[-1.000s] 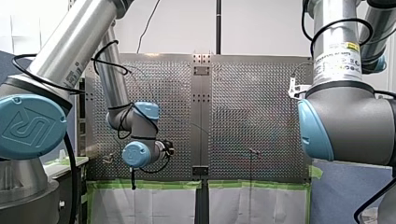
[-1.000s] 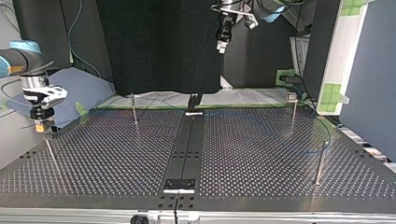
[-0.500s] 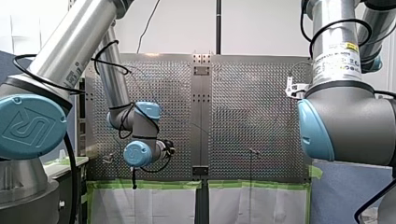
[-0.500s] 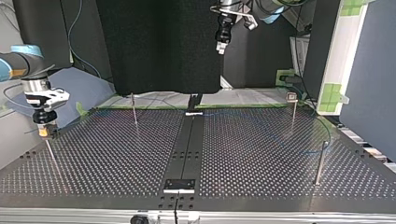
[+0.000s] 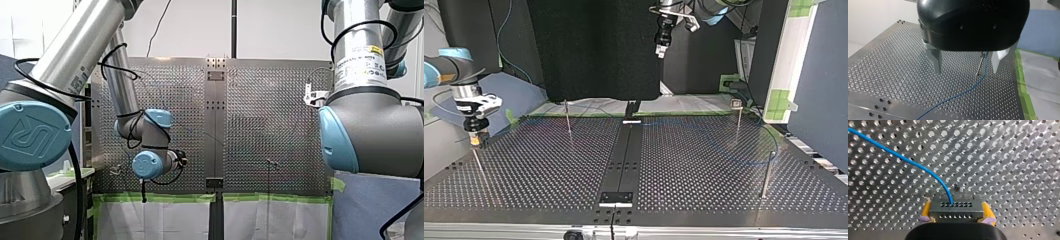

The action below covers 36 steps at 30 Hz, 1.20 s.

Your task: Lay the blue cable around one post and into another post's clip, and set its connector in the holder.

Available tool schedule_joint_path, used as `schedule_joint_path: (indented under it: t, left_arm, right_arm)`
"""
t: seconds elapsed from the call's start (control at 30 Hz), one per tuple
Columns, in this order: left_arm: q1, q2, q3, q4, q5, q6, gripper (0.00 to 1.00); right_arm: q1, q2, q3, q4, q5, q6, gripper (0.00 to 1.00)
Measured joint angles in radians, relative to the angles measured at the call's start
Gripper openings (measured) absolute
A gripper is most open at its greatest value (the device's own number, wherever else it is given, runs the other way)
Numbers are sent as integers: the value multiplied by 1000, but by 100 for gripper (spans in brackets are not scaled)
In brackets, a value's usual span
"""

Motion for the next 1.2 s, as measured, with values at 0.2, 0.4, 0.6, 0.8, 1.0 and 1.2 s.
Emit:
schedule_joint_path:
  t: [0.2,0.4,0.6,0.8,1.0,1.2]
  left_arm:
    - [0,0,0,0,0,-2,99]
    - [0,0,0,0,0,-2,99]
    - [0,0,0,0,0,-3,99]
    - [0,0,-1,-6,0,-3,99]
    - [-1,0,0,-7,0,-3,99]
    - [-1,0,0,-8,0,-3,99]
  right_arm:
    - [1,1,5,-9,0,-1,0]
    - [1,2,1,-22,0,10,0]
    - [1,2,-8,-16,0,19,0]
    - [-1,4,-13,-13,0,23,0]
    - [-2,7,-17,-16,1,28,0]
    - [-2,18,-25,-12,1,34,0]
